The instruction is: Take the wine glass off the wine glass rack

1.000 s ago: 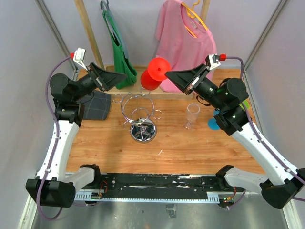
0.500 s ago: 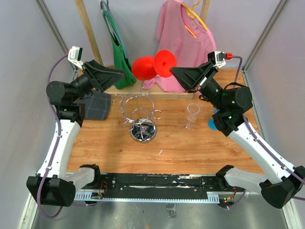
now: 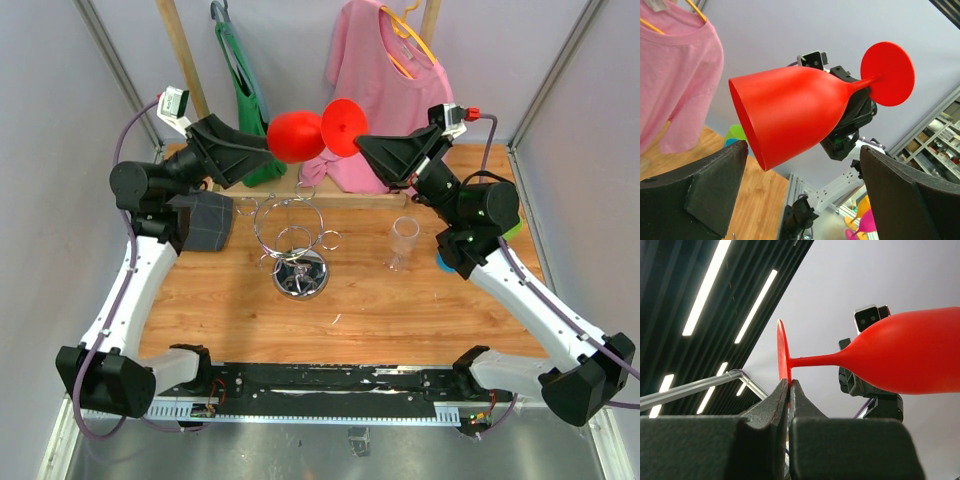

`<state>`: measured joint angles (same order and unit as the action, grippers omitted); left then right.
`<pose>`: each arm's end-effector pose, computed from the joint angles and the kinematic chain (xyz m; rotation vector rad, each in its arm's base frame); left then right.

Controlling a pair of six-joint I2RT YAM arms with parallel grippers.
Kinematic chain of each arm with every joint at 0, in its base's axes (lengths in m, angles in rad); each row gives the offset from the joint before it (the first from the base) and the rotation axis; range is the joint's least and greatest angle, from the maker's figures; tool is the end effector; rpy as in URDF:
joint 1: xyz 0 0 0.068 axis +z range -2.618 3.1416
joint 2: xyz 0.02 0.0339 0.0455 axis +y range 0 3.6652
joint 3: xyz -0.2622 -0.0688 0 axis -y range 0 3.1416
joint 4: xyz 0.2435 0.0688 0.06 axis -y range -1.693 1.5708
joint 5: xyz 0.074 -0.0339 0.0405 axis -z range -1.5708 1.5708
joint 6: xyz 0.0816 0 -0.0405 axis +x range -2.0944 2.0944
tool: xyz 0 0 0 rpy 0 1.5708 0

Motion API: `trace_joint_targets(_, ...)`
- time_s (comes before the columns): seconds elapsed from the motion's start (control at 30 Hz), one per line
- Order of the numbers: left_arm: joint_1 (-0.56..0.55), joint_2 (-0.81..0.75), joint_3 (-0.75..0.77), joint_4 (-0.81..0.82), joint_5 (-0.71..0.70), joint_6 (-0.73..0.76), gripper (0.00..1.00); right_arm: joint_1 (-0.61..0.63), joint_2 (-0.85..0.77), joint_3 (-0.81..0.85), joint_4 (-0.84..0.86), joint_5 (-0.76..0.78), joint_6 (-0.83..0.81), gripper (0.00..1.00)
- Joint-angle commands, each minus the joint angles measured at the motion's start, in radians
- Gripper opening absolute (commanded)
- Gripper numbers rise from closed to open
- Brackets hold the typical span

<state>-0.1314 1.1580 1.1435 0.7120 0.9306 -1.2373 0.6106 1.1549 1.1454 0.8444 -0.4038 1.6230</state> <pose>0.2425 -0.0981 0.4890 0.3556 1.2900 -1.5885 0.1931 0.1743 0.5215 0.0188 1.0403 2.2248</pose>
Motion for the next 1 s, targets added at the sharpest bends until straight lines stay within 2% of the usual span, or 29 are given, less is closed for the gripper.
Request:
trace_joint_targets(0.0,-0.01,0.017,0.068,0.075,0.003,0.012,0.99,-0.006,-0.002,-0.006,0.128,-0.006,0.032,0.01)
trace_joint_targets(0.57,-0.054,0.018,0.134,0.127,-0.01,-0.012,0.97,0.014,0.061,-0.076,0.307,0.054,0.092,0.01)
trace_joint_targets(0.73,-0.054,-0.018,0.167,0.123,0.003,-0.007,0.84,0.014,0.107,-0.103,0.402,0.077,0.129,0.01)
trace_joint_targets(0.87,-0.054,-0.034,0.172,0.104,0.002,0.006,0.66,0.014,0.147,-0.089,0.42,0.064,0.149,0.01)
trace_joint_targets(0.97,-0.054,-0.046,0.159,0.098,0.002,0.01,0.55,0.014,0.184,-0.076,0.45,0.059,0.166,0.01)
